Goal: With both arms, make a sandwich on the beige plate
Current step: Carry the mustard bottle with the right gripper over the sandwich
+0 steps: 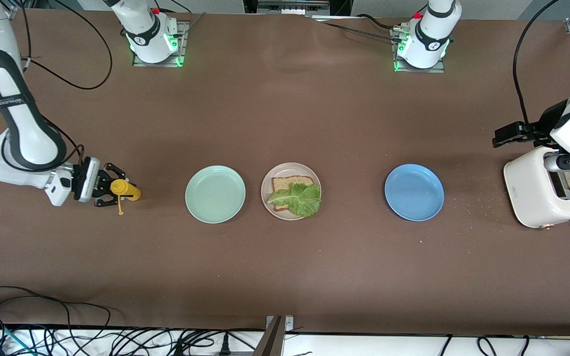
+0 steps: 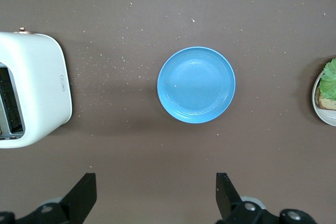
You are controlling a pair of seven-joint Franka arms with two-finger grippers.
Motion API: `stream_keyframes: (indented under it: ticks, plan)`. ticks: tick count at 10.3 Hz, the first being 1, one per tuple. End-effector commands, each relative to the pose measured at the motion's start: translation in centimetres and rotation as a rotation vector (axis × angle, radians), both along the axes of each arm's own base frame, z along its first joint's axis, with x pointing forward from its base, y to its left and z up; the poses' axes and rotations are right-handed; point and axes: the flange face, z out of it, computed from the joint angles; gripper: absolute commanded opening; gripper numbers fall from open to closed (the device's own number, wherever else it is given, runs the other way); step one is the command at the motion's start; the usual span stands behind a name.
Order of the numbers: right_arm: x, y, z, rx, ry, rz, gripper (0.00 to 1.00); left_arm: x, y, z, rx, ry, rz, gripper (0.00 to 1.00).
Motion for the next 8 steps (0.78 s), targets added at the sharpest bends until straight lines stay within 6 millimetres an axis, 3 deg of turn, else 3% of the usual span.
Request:
stream_keyframes:
  ticks: [1, 3, 5, 8]
  plan:
    - [1.5, 5.7, 2.2, -0.095, -0.058, 0.027, 0.0, 0.1, 0.0, 0.5, 0.024, 0.001, -0.012, 1.0]
    - [2.9, 10.5, 4.0, -0.214, -0.038, 0.025, 0.0, 0.1, 0.0, 0.5, 0.024, 0.001, -0.012, 1.0]
    - [3.8, 17.2, 6.3, -0.355, -0.038, 0.005, 0.0, 0.1, 0.1, 0.5, 0.024, 0.001, -0.011, 1.0]
    - [2.3, 26.4, 7.4, -0.538, -0.055, -0.075, 0.0, 0.1, 0.1, 0.5, 0.024, 0.001, -0.011, 1.0]
